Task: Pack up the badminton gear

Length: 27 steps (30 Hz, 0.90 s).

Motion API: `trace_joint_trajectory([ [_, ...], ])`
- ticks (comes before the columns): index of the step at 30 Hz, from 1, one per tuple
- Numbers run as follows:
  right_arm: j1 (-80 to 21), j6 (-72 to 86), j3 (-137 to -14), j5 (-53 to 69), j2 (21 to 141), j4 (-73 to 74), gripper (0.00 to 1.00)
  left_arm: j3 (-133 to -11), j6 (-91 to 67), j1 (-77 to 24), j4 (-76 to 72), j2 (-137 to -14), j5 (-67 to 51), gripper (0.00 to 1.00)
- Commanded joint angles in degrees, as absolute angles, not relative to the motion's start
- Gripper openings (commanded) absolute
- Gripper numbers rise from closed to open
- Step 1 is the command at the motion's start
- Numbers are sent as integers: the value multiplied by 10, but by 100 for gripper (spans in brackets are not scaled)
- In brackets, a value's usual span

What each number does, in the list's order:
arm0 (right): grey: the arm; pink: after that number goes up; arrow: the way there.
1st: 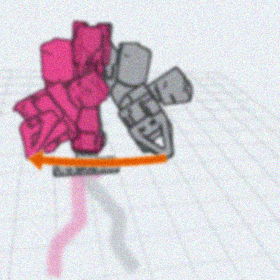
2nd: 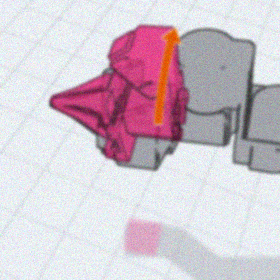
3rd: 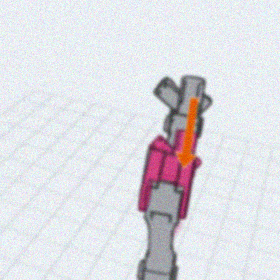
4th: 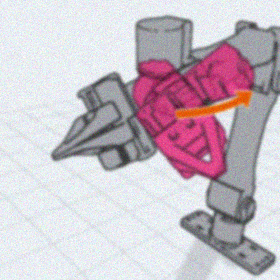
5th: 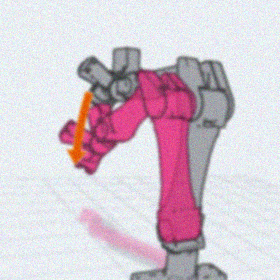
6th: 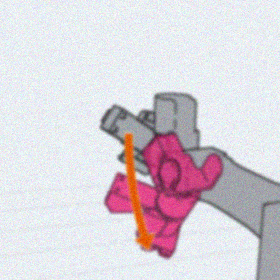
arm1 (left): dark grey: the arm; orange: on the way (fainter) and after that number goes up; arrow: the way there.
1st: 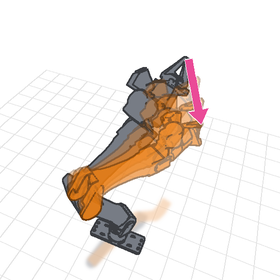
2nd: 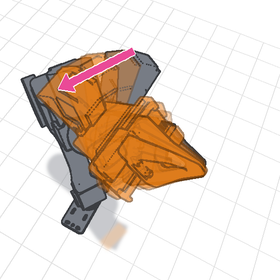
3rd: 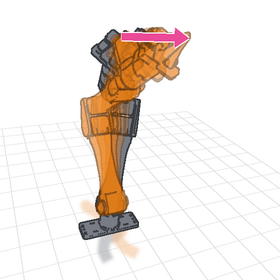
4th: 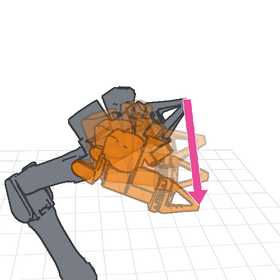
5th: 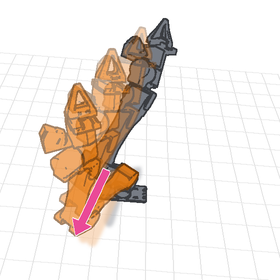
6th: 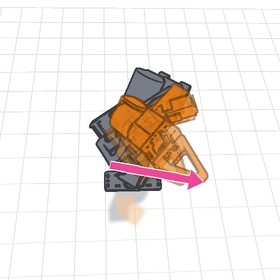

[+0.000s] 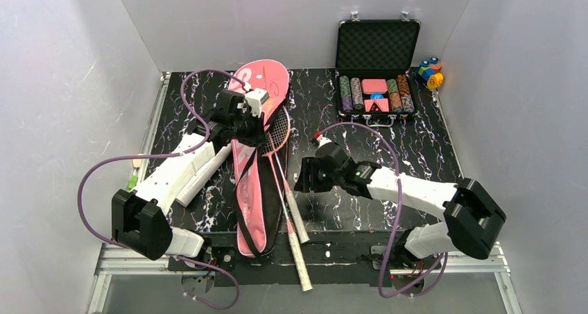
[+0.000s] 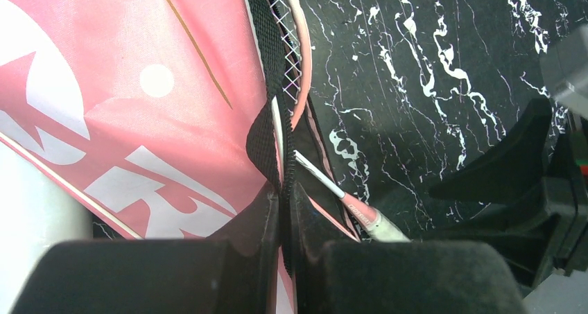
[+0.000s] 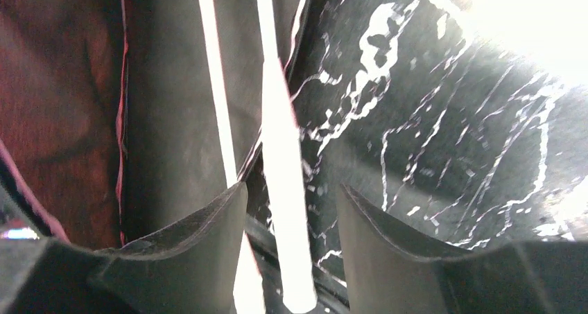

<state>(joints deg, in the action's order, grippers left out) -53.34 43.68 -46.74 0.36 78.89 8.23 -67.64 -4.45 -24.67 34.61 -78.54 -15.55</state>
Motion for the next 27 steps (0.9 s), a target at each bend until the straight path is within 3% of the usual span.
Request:
trace_joint_trajectory([
  [1,-576,445,-442,42,748,36,60,-690,-33,-249,346,-770,-174,0],
  [7,-663,432,-490,-16,764,100,60,-693,-34,-249,346,-777,-173,0],
  [19,-671,400,-561,-34,881,123,52,-693,-34,-249,347,-771,-174,0],
  [24,-671,395,-583,-33,911,119,40,-693,-33,-249,347,-766,-173,0],
  [27,-671,396,-583,-26,916,109,23,-693,-32,-249,347,-765,-172,0],
])
